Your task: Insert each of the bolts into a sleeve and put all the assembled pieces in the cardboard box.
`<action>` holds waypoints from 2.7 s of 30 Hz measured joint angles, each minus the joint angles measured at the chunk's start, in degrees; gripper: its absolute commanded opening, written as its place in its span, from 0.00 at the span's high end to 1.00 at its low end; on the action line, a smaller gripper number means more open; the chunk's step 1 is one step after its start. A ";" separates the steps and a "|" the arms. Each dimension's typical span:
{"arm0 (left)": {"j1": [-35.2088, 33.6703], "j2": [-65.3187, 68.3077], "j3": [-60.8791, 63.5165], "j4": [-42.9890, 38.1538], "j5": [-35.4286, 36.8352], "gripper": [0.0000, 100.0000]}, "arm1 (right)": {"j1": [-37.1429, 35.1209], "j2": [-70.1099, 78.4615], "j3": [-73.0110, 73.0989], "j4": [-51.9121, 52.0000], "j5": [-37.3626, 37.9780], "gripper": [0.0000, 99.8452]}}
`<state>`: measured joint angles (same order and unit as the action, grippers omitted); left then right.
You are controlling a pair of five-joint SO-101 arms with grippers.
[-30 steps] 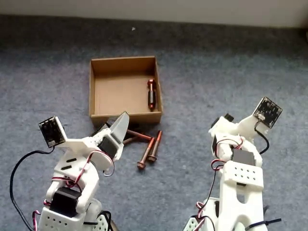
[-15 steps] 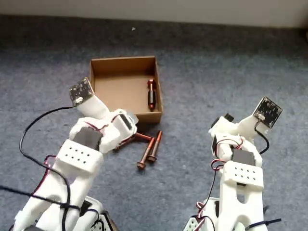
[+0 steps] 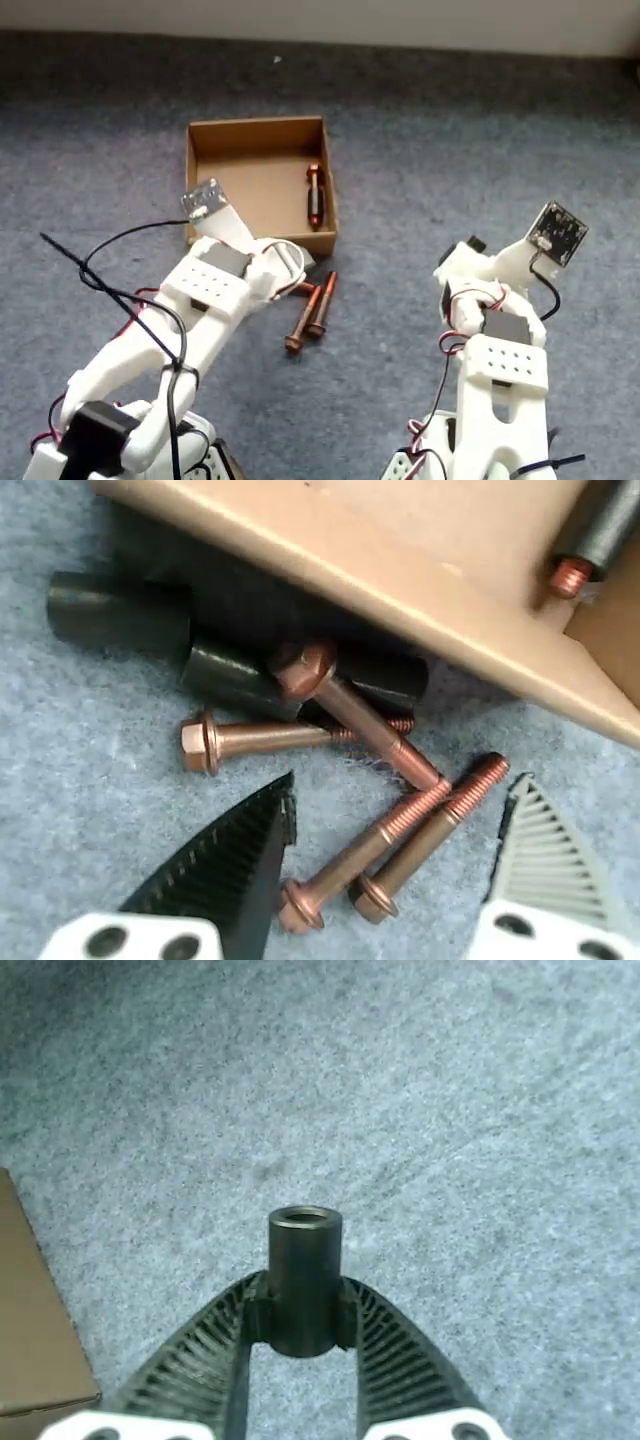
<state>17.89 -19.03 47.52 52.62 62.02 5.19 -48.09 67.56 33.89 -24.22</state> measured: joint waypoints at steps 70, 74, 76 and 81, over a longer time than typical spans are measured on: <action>-4.48 -20.31 4.13 -3.43 -14.42 0.99 | -1.23 0.00 0.00 0.26 0.00 0.99; -4.40 -23.82 4.13 -3.43 -20.40 0.99 | -5.80 0.00 0.00 6.07 4.75 0.99; -4.31 -25.14 4.13 -3.43 -22.59 0.99 | -8.53 -0.53 0.00 8.79 7.82 0.99; -4.48 -29.98 4.22 -3.43 -28.75 0.99 | -15.82 -8.88 0.53 9.67 12.31 0.99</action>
<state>13.41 -49.01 51.74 49.19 33.27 -10.64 -56.97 68.09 43.56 -11.91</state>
